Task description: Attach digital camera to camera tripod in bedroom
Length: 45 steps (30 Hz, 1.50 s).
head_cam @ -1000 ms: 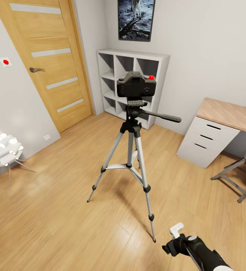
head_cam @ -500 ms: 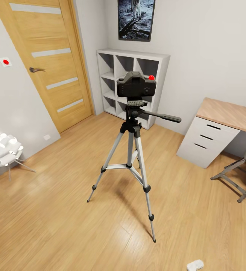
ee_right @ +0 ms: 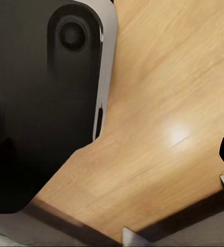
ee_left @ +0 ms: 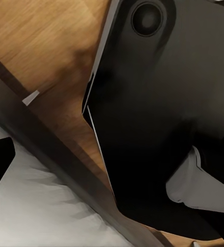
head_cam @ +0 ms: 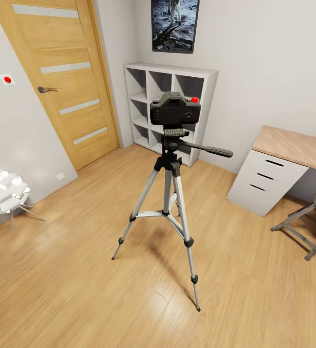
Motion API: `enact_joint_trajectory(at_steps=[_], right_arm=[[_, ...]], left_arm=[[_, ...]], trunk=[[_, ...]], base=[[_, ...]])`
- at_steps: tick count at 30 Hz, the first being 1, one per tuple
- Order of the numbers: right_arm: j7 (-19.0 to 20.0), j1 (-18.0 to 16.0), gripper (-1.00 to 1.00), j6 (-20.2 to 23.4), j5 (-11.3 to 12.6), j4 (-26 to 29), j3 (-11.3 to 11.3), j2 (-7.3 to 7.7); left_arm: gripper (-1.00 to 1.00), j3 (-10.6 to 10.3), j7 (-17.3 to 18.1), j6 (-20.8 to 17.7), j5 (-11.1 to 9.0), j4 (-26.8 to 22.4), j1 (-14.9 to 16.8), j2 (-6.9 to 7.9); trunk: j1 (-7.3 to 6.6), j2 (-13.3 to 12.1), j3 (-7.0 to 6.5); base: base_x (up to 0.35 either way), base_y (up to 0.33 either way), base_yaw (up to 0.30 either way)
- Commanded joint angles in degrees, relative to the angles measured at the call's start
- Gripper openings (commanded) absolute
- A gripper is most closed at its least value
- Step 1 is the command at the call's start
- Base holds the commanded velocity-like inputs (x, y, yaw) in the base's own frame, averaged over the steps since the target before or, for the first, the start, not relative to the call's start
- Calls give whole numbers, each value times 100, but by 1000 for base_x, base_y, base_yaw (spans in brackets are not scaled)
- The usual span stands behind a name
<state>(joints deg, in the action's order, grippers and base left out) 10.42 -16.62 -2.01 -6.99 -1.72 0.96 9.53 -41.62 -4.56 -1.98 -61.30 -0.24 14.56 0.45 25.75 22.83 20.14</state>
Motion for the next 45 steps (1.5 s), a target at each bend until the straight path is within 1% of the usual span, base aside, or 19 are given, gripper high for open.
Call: enact_joint_trajectory(at_steps=[1, 2, 7, 14, 25, 35, 45], right_arm=[[8, 33, 100, -24, -19, -17, 5, 2], [6, 91, 100, -24, 18, -19, 7, 4], [5, 162, 100, -9, 63, -21, 9, 5], [4, 190, 100, -3, 86, -25, 9, 3], [6, 202, 100, 18, 92, -30, 10, -46], [6, 203, 100, 107, 100, -30, 2, -68], [4, 208, 100, 107, 109, -32, 1, -81]], left_arm=[[100, -48, -18, -21, -38, -3, 3, 0], [100, -48, -18, -21, -35, -3, 3, 0], [100, -48, -18, -25, -32, -2, 3, 1], [100, -48, -18, -37, -27, -2, 3, 8], [100, -63, -18, -55, -22, -15, 3, 30], [100, -70, -20, 289, -29, -13, 3, 37], [100, -74, -19, 361, -30, -1, 3, 26]], trunk=[[3, 9, 8], [3, 9, 8], [3, 9, 8], [3, 9, 8], [3, 9, 8], [3, 9, 6], [3, 9, -55]], base=[[0, 0, 0], [0, 0, 0], [0, 0, 0], [0, 0, 0], [0, 0, 0], [0, 0, 0], [0, 0, 0]])
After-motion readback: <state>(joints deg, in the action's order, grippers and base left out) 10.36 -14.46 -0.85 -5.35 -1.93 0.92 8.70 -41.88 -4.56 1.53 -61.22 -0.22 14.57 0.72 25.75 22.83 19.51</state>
